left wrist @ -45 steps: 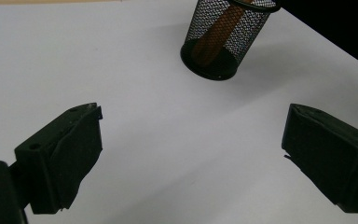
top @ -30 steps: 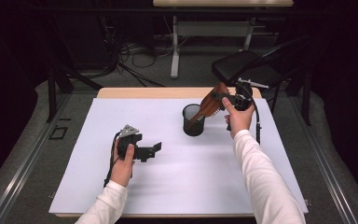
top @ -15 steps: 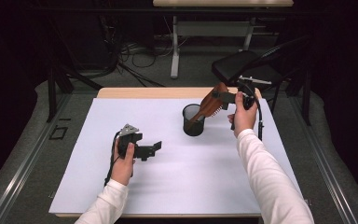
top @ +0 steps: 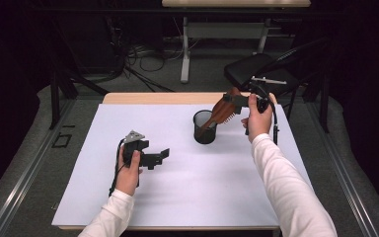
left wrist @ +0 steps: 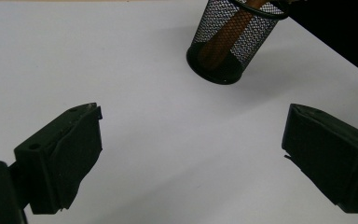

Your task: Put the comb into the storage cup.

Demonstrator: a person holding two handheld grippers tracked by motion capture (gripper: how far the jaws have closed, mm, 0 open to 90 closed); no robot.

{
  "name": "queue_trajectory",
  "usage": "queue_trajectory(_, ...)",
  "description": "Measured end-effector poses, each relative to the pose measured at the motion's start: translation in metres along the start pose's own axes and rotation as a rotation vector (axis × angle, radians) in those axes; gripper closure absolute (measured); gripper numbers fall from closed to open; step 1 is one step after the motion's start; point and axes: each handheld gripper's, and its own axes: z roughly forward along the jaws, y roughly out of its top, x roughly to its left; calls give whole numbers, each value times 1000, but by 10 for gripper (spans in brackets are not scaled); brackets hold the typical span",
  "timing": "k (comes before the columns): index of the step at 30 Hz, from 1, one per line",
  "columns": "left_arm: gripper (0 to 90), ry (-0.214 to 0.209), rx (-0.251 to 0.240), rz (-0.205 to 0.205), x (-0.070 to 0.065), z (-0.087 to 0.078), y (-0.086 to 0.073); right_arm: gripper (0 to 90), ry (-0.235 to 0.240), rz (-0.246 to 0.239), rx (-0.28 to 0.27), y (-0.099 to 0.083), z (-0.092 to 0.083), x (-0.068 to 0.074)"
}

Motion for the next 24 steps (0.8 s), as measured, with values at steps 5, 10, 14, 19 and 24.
queue_trajectory(5,48,0,-3,-1,2,-2,1,0,5,-8,0,1,-2,2)
queue_trajectory(10,48,1,-6,-8,3,-1,1,0,-8,-33,-3,3,-5,1)
queue_trajectory(14,48,2,-1,-11,4,-1,1,0,-15,-67,-5,4,-11,2)
queue_trajectory(19,48,-1,1,-14,6,-2,2,0,3,-101,-8,4,-17,4)
queue_trajectory(24,48,1,-2,-10,6,-3,2,3,3,-149,-4,4,-26,6)
